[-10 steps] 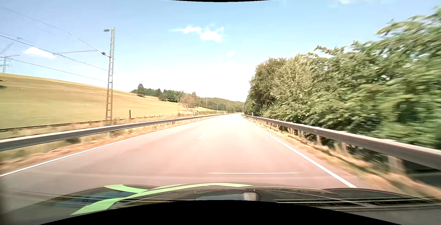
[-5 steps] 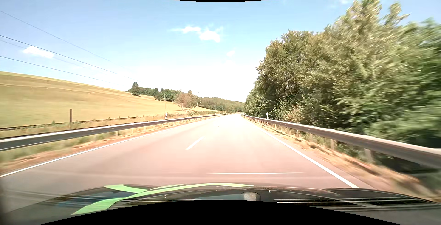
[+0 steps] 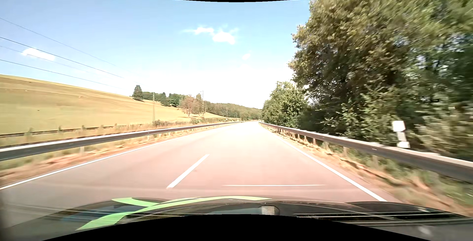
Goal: Follow the waypoints while adhering to traffic rules and regulations
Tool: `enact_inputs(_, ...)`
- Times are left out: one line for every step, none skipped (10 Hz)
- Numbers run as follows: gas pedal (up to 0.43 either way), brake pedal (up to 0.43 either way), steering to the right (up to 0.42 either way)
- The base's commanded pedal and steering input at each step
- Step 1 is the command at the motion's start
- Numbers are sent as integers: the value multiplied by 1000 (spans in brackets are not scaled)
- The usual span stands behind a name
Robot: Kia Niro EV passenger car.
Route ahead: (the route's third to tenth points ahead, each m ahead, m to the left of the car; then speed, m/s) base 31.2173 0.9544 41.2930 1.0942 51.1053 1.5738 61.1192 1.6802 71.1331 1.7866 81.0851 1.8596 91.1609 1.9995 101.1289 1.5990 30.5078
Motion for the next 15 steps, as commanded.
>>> enact_inputs(287,0,1)
enact_inputs(280,0,1)
enact_inputs(280,0,1)
enact_inputs(280,0,0)
enact_inputs(287,0,0)
enact_inputs(287,0,0)
enact_inputs(311,0,0)
enact_inputs(331,0,0)
enact_inputs(339,0,-1)
enact_inputs(339,0,-1)
enact_inputs(350,0,0)
enact_inputs(350,0,-1)
enact_inputs(358,0,0)
enact_inputs(358,0,0)
enact_inputs(358,0,0)
